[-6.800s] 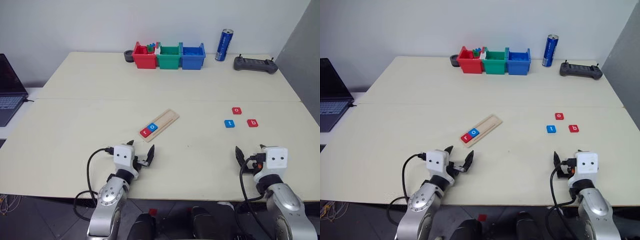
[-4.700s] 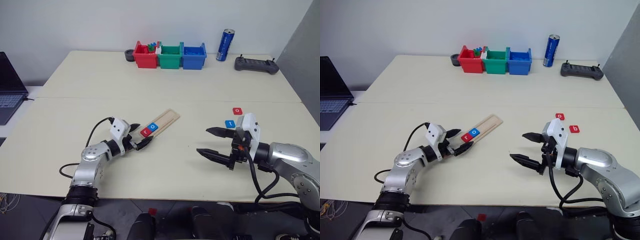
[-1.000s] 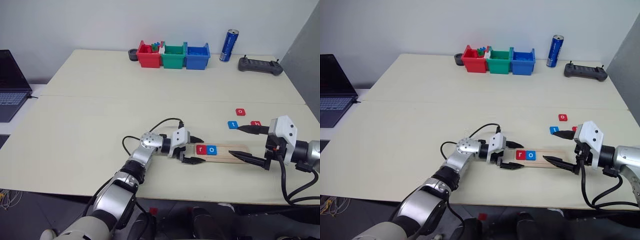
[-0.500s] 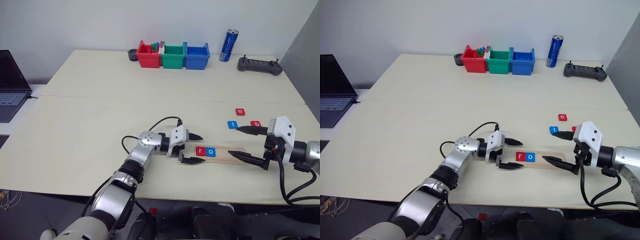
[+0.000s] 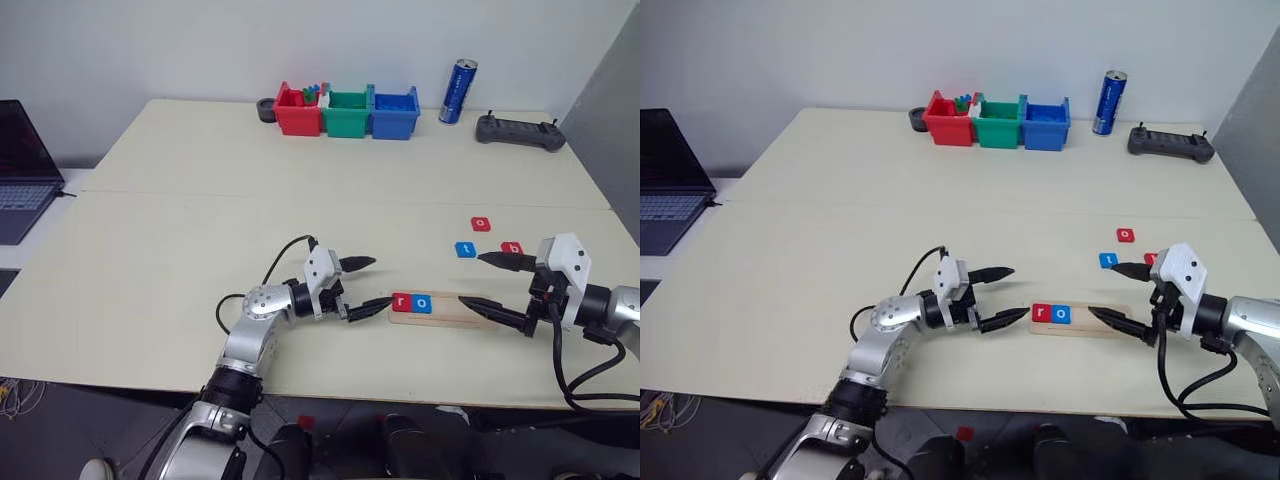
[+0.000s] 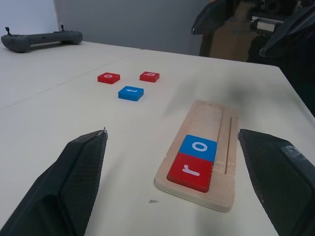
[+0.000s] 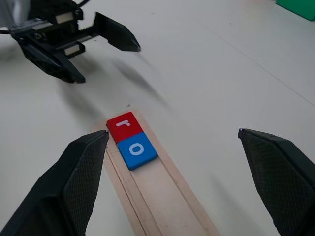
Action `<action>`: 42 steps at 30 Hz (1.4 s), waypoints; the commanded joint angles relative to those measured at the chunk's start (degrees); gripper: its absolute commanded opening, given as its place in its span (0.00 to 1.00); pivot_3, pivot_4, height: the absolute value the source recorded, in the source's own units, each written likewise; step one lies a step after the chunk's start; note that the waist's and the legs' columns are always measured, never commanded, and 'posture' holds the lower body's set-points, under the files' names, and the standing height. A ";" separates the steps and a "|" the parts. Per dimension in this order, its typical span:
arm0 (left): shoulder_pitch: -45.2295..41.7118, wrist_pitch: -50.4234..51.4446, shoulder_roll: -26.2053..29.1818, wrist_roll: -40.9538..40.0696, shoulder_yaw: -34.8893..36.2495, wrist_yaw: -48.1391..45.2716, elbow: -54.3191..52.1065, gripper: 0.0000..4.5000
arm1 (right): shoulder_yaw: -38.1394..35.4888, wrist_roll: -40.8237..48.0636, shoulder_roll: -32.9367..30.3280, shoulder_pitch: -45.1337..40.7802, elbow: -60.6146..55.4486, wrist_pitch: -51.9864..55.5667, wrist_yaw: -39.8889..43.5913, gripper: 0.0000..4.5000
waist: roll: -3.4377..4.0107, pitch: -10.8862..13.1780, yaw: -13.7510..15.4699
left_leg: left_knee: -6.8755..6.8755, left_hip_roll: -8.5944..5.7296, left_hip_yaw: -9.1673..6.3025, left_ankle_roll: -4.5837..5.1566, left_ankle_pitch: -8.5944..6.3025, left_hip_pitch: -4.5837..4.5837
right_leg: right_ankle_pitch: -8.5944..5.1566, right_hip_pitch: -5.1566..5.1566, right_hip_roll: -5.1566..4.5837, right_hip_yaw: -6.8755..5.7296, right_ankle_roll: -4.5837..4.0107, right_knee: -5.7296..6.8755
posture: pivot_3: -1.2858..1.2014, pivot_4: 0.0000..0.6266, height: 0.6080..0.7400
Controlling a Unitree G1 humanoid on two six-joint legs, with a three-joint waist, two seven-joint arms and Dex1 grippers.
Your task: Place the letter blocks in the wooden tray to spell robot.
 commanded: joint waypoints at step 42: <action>1.07 2.21 6.23 -3.26 -2.54 -2.56 -6.79 0.99 | 0.63 -17.80 15.67 -28.70 45.98 2.98 -34.90 1.00 | 0.10 -0.06 -0.79 | -0.01 -0.01 0.07 0.01 0.00 -0.02 | 0.01 -0.04 0.00 0.05 -0.03 0.02 | 0.52 0.24 1.00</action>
